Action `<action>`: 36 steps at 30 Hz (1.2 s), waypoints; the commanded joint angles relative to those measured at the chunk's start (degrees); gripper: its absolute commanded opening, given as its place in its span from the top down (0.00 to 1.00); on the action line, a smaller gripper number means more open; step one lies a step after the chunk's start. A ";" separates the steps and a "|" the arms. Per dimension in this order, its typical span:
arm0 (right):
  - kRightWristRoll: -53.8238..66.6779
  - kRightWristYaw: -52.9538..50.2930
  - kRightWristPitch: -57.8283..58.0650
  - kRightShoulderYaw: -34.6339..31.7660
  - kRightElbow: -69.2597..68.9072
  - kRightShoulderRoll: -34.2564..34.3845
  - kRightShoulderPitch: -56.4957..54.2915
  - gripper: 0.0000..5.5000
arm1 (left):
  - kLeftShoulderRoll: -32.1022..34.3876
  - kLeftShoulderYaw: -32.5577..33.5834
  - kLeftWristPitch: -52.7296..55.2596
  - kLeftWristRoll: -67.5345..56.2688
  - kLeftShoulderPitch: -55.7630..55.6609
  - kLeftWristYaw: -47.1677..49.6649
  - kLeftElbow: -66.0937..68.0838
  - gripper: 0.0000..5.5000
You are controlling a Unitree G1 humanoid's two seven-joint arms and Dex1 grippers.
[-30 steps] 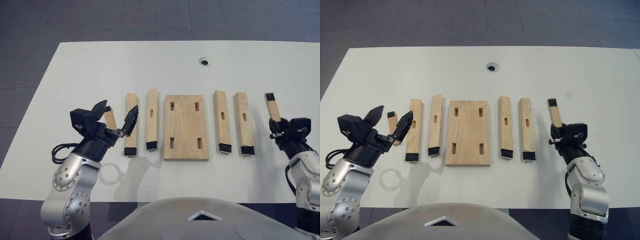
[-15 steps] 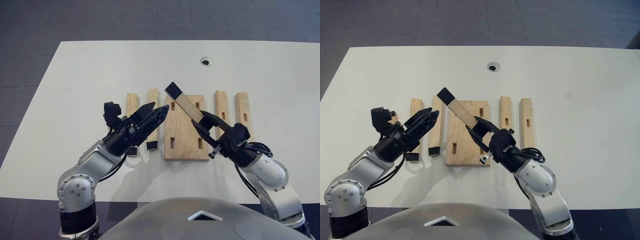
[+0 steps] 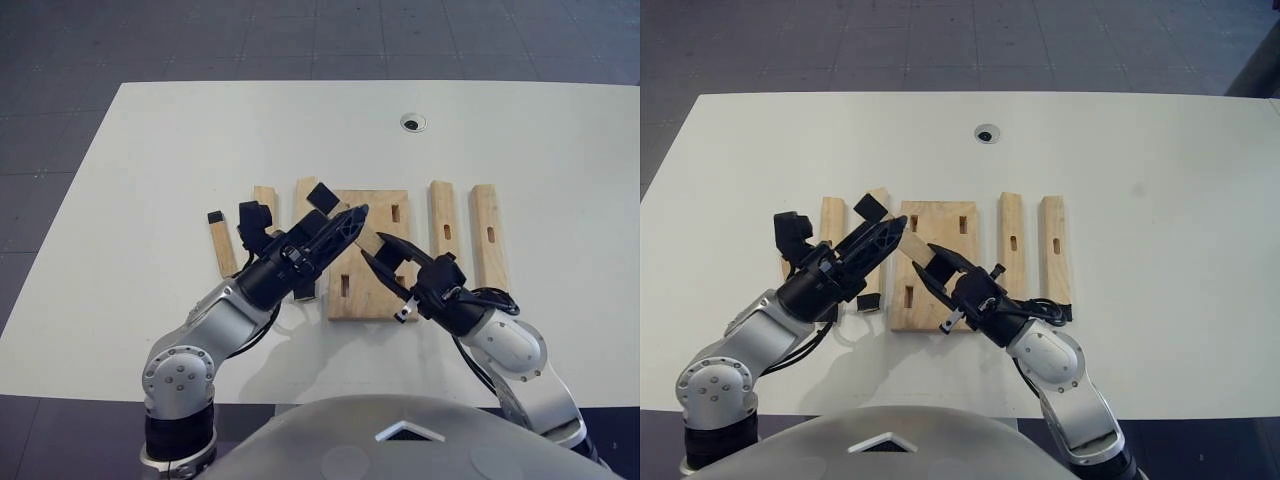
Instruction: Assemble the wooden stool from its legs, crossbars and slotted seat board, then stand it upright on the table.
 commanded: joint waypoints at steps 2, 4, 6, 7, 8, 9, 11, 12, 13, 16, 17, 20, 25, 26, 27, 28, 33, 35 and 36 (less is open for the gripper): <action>-1.27 -0.82 0.60 1.45 -0.80 0.83 -0.81 0.76 | -0.84 -0.99 -0.88 -0.65 -0.98 2.76 0.73 0.00; -1.69 -1.20 0.62 1.81 -0.42 1.09 -0.88 0.76 | -0.85 -0.81 -0.94 -1.23 -1.29 3.56 1.03 0.00; -1.96 -1.46 0.67 2.02 -0.30 1.26 -0.92 0.76 | -0.76 -0.73 -0.90 -1.94 -1.35 4.12 1.22 0.00; -2.03 -1.51 0.61 2.02 -0.24 1.30 -0.86 0.76 | -0.93 -0.70 -1.04 -2.40 -1.30 4.39 1.27 0.05; -2.12 -1.61 0.55 1.97 -0.15 1.33 -0.78 0.76 | -1.02 -0.58 -1.09 -3.34 -1.28 4.61 1.36 0.07; -2.18 -1.68 0.50 1.91 -0.05 1.35 -0.71 0.76 | -0.99 -0.52 -1.03 -4.11 -1.26 4.92 1.42 0.09; -2.34 -1.90 0.50 1.94 0.07 1.48 -0.67 0.76 | -0.82 -0.28 -1.04 -5.88 -1.14 5.81 1.53 0.14; -2.38 -1.97 0.52 1.97 0.10 1.53 -0.68 0.76 | -0.71 -0.25 -1.12 -6.34 -1.10 6.14 1.54 0.17; -2.40 -2.05 0.52 1.98 0.12 1.56 -0.69 0.76 | -0.63 -0.34 -1.20 -6.81 -1.08 6.41 1.56 0.21; -2.39 -2.23 0.65 1.93 -0.05 1.60 -0.62 0.76 | -0.58 -0.69 -1.57 -8.19 -0.74 7.21 1.20 0.30; -2.35 -2.25 0.69 1.90 -0.10 1.61 -0.58 0.76 | -0.62 -0.77 -1.75 -8.47 -0.64 7.53 1.09 0.33; -2.12 -2.24 0.87 1.55 -0.30 1.54 -0.56 0.76 | -0.86 -1.36 -2.14 -8.94 -0.42 8.21 1.33 0.42; -1.63 -2.07 1.38 1.27 -1.16 1.66 -0.66 0.76 | -0.90 -3.26 -2.36 -8.81 0.44 8.77 1.42 0.59; -1.73 -2.04 1.39 1.52 -1.25 1.70 -0.53 0.76 | -0.85 -3.32 -2.48 -8.85 0.41 8.87 1.51 0.62; -1.73 -2.01 1.45 1.68 -1.31 1.73 -0.46 0.76 | -0.78 -3.31 -2.53 -9.00 0.45 9.08 1.56 0.65; -1.66 -1.96 1.49 1.78 -1.38 1.73 -0.42 0.76 | -0.73 -3.33 -2.54 -9.11 0.55 9.22 1.52 0.68; -1.46 -1.91 1.79 2.00 -1.62 1.71 -0.41 0.76 | -0.80 -3.85 -2.81 -9.24 0.66 9.62 1.54 0.82; -1.51 -1.94 1.84 2.08 -1.70 1.72 -0.37 0.76 | -0.86 -3.64 -3.28 -9.28 0.60 9.96 1.77 0.88; -1.55 -1.95 1.86 2.17 -1.67 1.74 -0.35 0.76 | -0.92 -3.49 -3.52 -9.32 0.59 10.12 1.95 0.90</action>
